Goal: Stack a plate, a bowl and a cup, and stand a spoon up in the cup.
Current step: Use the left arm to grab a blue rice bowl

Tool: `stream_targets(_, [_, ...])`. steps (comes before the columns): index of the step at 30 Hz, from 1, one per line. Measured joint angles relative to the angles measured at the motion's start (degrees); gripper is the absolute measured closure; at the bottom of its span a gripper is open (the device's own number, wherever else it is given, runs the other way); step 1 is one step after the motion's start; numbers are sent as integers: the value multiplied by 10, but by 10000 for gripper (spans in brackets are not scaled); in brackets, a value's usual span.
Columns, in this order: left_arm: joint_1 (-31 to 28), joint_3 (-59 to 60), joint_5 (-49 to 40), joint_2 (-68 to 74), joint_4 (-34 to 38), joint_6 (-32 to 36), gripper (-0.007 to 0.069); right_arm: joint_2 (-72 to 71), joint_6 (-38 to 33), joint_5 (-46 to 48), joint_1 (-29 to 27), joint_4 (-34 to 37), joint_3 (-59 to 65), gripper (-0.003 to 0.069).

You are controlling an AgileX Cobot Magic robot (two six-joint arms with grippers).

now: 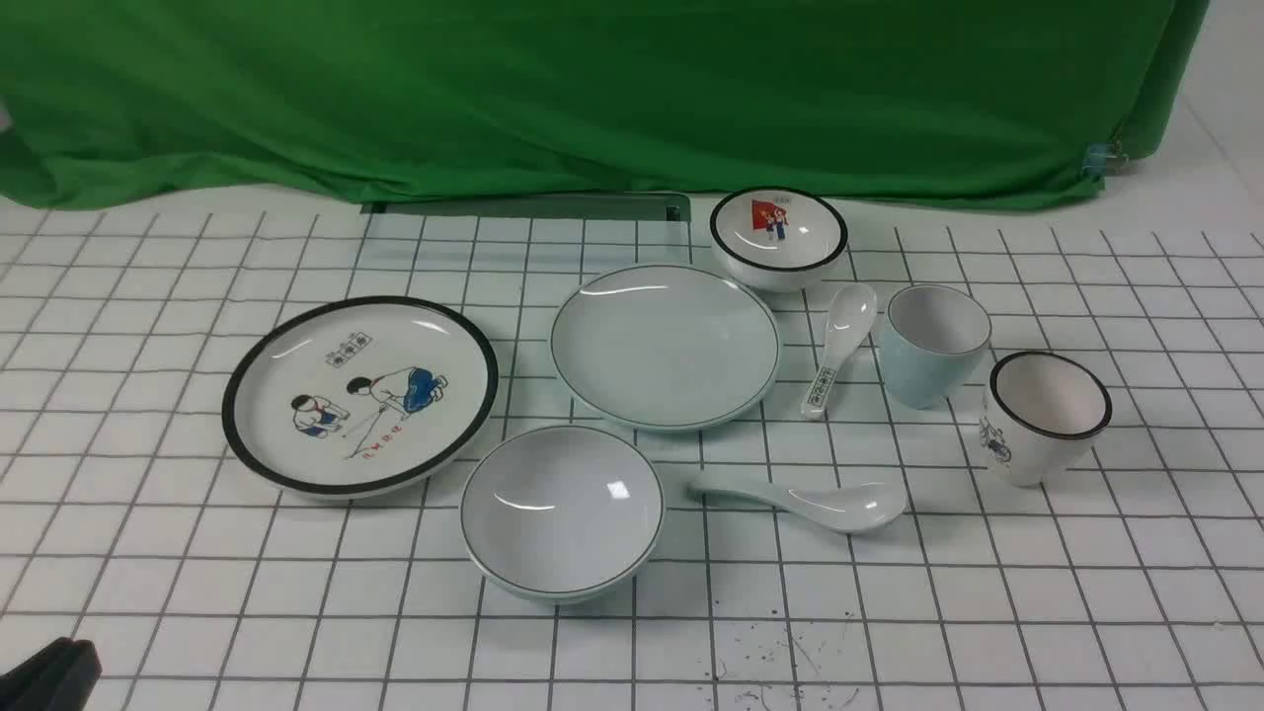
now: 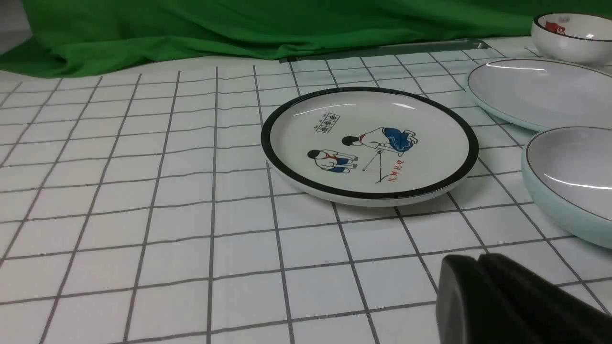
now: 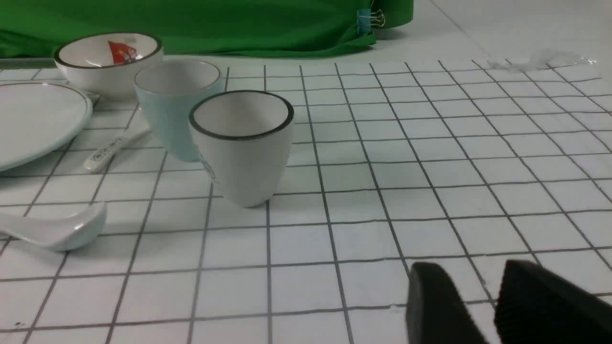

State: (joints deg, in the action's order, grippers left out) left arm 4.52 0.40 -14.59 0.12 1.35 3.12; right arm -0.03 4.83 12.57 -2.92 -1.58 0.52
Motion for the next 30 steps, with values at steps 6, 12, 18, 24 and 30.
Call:
stream_targets(6, [0,0,0,0,0,0,653,0,0,0,0,0,0,416])
stream_targets(12, [0,0,0,0,0,0,653,0,0,0,0,0,0,416])
stream_targets(18, [0,0,0,0,0,0,653,0,0,0,0,0,0,416])
stream_targets(24, [0,0,1,0,-17,2,653,0,0,0,0,0,0,416])
stream_targets(30, [0,0,25,0,-17,2,653,0,0,0,0,0,0,416])
